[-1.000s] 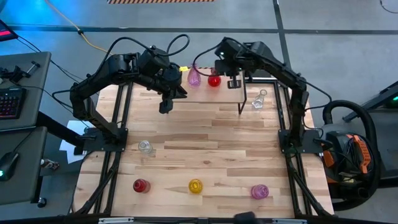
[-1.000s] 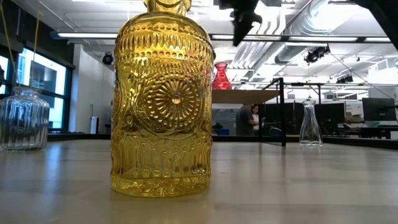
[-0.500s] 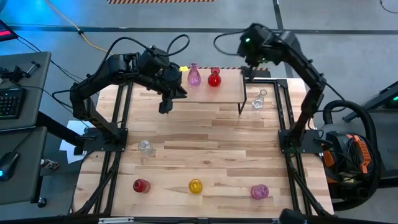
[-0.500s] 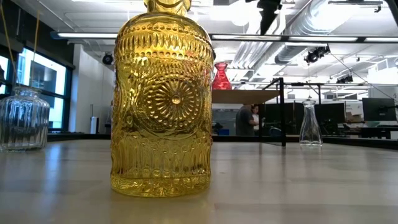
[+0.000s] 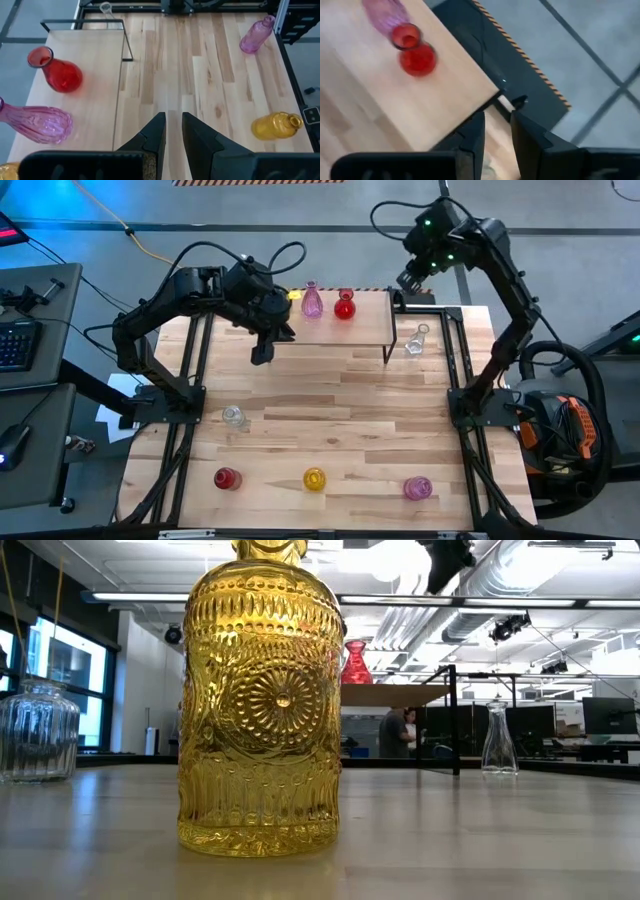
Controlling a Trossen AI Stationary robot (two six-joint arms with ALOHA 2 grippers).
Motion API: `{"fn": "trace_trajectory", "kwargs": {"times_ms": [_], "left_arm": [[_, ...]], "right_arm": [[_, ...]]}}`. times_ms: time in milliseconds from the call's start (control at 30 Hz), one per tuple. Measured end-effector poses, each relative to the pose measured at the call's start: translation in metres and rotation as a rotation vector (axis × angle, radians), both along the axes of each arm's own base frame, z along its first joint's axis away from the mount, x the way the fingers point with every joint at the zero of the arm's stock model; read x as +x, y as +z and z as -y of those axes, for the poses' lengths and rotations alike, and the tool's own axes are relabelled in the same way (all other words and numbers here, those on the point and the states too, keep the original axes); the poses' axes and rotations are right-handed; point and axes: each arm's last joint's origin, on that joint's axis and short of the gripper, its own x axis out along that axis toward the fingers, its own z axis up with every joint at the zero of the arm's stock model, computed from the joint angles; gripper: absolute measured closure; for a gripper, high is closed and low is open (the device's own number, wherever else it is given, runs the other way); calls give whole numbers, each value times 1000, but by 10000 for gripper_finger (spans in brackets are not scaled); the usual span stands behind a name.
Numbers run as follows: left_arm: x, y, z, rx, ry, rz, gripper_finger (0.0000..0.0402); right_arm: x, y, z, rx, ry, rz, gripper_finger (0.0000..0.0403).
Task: Sort vases onto shelf
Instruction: Put the right transparent vase on the shelf
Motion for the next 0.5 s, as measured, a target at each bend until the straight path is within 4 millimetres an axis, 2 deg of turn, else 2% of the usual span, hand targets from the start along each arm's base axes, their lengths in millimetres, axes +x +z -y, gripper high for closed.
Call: {"fn": "trace_trajectory", "kwargs": {"times_ms": [67,133,333,500], "left_arm": [[-1,-1,0,-9,6,-13,346],[-2,-1,0,-19,14,-22,346],[-1,-1,2,-22,14,-19,346],[0,0,1,-19,14,-4,346]], "right_arm": [[-5,1,-6,8,-14,15,329],[-13,-7,-14,42,-28,-6,329],[-42,-54,-44,206,-27,-84,329],[-56,-92,-49,271,-91,-102,329]]}}
